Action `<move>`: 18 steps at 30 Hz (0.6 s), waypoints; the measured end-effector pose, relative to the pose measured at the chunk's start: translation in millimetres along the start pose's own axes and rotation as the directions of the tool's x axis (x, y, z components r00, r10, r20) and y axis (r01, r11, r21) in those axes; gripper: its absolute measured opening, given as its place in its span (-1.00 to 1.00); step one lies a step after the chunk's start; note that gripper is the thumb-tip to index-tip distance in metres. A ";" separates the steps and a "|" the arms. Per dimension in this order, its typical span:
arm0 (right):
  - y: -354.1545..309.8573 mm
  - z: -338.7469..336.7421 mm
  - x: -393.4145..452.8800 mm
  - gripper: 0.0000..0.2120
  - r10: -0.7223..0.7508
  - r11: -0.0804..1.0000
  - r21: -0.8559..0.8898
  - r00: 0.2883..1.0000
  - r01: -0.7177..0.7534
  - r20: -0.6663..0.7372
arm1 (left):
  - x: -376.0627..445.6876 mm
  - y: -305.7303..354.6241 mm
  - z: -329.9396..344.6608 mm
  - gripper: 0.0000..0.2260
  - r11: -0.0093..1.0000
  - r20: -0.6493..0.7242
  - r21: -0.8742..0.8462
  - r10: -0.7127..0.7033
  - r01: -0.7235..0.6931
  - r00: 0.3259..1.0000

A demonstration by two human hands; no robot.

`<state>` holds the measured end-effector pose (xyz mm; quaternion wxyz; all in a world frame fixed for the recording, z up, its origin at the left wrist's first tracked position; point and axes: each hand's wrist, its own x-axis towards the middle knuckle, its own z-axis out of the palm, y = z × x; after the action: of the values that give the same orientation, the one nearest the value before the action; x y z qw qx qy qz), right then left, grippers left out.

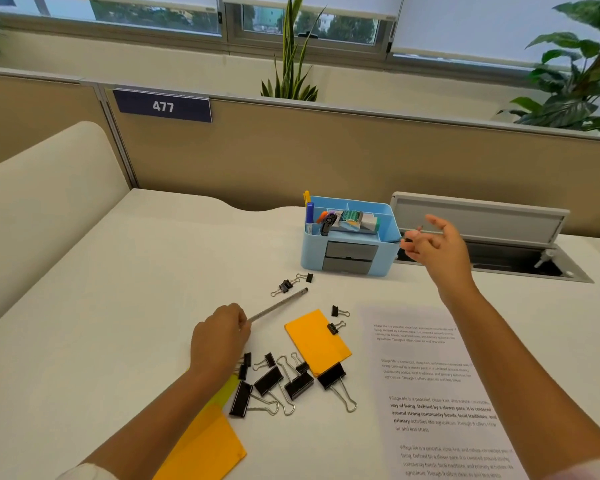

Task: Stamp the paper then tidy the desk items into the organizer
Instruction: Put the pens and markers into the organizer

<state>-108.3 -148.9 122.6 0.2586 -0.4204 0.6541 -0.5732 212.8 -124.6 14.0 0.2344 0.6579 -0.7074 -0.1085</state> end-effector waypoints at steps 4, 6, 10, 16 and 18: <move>3.2 1.6 -10.9 -0.51 0.081 0.996 0.043 0.997 -0.080 -0.012 | -0.5 8.5 -14.1 -0.96 0.964 -0.115 -0.263 -0.066 0.034 0.991; 5.2 6.3 -24.7 -0.55 0.087 0.996 0.009 0.995 -0.088 0.038 | 1.0 14.1 -21.4 -0.95 0.932 -0.142 -0.362 -0.092 0.035 0.986; 4.8 22.9 -65.5 -0.68 0.082 0.991 -0.121 0.968 -0.055 0.237 | 2.7 28.5 -43.0 -0.92 0.862 -0.207 -0.505 -0.084 -0.033 0.975; -10.3 47.7 -129.8 -0.76 0.058 0.996 -0.081 0.880 -0.023 0.471 | -8.5 57.4 -69.2 -0.88 0.830 -0.297 -0.503 0.097 -0.242 0.950; -17.7 55.6 -145.9 -0.76 0.001 0.999 -0.031 0.868 0.017 0.496 | -14.1 66.2 -71.8 -0.88 0.844 -0.313 -0.425 0.200 -0.326 0.928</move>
<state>16.6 -54.9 107.1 0.4081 -0.5605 0.5737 -0.4361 188.9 -92.3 104.2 0.4890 0.4854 -0.7075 -0.1572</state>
